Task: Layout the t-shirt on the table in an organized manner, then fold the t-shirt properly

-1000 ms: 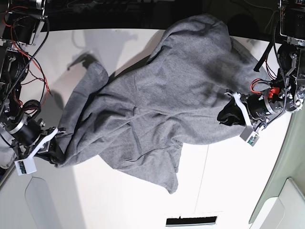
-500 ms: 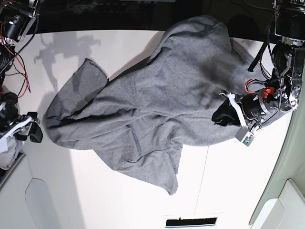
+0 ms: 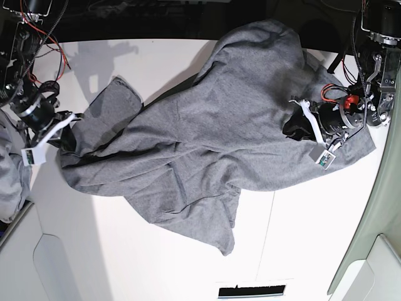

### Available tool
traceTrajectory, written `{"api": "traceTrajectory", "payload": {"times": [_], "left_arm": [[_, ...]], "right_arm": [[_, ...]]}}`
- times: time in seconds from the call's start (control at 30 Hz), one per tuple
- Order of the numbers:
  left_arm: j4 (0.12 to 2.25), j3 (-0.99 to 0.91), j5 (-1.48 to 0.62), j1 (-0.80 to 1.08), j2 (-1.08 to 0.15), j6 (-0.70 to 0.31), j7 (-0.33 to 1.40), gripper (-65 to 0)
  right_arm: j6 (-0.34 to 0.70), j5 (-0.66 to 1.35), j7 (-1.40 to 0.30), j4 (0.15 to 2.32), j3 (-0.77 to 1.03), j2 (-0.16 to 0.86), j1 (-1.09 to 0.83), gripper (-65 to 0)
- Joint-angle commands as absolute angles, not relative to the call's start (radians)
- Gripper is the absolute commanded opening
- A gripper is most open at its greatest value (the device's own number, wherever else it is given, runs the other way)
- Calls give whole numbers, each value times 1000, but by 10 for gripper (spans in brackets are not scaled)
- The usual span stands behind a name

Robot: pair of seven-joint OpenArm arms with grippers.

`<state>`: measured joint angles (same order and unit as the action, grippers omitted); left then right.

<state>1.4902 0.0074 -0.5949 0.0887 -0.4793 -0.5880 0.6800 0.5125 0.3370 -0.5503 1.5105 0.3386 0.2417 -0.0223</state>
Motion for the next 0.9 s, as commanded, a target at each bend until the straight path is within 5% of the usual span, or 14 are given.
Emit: {"api": "traceTrajectory", "payload": {"times": [0.0,0.1,0.43,0.87], "left_arm": [[1503,1,-608,89,-493,-583,654,-553],[1487,1,-601,124,-493,-583,642,-636],[1155,1,-361,8,-505,-475,525,-640],[1015,1,-405,-217,-519,-553,561,-639]], "right_arm": [[519,323,-530,1501,312,249,4,-650],[506,256,-525,1398,228,250,52,-650],[441,215,-535,1279,176,360,15,-650],[544,504,-595,1530,268,437,-311,-650]]}}
